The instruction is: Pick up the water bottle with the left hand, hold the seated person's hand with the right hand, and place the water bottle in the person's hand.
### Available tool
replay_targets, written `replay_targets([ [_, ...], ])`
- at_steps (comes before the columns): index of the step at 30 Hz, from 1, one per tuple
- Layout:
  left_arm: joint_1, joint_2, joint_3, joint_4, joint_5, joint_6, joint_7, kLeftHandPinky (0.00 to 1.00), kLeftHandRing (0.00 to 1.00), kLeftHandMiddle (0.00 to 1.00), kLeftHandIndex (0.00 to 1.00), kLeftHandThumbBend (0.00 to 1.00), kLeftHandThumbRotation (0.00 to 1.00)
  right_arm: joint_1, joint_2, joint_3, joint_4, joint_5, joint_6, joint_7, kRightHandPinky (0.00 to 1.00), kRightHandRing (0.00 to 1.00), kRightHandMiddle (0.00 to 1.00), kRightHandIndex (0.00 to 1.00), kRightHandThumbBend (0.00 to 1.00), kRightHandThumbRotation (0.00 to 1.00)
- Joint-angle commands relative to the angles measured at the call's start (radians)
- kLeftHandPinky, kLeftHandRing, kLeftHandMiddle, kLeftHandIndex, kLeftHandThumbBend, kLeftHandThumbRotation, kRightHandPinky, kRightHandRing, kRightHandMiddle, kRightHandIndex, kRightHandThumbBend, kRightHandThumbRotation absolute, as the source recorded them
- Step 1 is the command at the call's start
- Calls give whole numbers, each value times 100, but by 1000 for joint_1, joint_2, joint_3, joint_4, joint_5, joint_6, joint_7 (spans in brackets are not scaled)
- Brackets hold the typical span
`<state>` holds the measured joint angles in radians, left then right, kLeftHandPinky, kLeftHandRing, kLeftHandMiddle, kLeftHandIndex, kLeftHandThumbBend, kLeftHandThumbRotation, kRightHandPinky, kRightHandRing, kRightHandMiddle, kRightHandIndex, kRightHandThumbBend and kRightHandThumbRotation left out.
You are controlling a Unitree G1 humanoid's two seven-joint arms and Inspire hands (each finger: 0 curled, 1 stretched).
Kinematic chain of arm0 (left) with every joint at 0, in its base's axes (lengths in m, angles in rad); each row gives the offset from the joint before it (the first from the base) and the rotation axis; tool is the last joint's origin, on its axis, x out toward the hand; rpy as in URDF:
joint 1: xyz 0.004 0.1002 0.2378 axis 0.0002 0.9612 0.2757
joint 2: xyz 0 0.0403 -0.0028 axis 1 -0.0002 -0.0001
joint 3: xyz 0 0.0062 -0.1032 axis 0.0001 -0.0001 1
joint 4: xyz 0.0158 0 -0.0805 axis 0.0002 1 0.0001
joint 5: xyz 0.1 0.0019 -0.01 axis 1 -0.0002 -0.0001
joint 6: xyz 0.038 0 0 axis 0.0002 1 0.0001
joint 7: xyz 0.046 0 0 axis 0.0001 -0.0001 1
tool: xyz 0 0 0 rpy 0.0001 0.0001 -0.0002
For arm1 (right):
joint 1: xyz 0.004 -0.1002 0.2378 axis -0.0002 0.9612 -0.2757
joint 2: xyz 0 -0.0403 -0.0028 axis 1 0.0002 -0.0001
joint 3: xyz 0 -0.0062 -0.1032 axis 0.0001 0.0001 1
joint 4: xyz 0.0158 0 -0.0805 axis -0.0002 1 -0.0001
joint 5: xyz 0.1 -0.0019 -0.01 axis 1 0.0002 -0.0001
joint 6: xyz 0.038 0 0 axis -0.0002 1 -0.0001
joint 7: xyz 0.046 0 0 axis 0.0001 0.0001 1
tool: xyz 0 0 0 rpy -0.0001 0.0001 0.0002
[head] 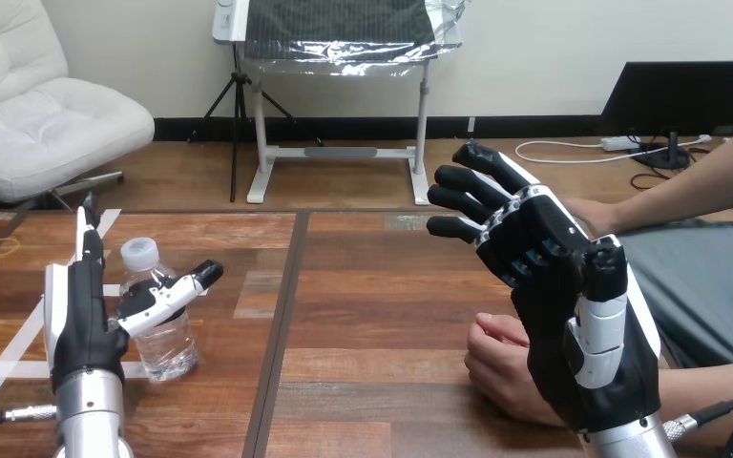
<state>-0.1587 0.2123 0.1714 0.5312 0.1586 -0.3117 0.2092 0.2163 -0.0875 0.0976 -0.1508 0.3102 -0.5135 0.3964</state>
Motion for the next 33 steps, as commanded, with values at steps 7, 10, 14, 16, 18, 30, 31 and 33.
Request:
replay_targets([
  [7,-67,1,-16,-47,-12,61,-15,95,99,100,100,97,23,-28,-3,-11,-43,9,4,2,76,82,83,85,74,100],
  [10,-73,2,-18,-45,-10,80,-14,95,100,100,100,97,23,-27,-2,-10,-45,11,8,1,76,82,83,85,74,100],
  [14,-81,5,-21,-43,-4,102,-12,95,100,100,100,96,23,-27,-2,-10,-47,13,12,1,76,82,83,85,74,100],
  [16,-85,6,-23,-41,-1,113,-10,95,100,100,100,96,24,-28,-2,-10,-46,14,11,4,76,82,83,85,74,100],
  [18,-90,7,-24,-38,0,120,-9,95,99,100,100,96,24,-28,-2,-10,-46,14,11,5,76,82,83,85,74,100],
  [30,-117,5,-20,-6,-16,128,-13,94,99,100,100,94,22,-31,0,-11,-41,13,3,10,76,83,83,86,74,100],
  [31,-118,6,-21,-4,-15,128,-12,94,99,100,100,94,22,-31,0,-11,-41,11,1,10,76,83,83,86,74,100],
  [33,-123,7,-22,4,-13,129,-8,94,99,100,100,93,21,-31,1,-11,-40,11,2,10,76,83,83,86,74,100],
])
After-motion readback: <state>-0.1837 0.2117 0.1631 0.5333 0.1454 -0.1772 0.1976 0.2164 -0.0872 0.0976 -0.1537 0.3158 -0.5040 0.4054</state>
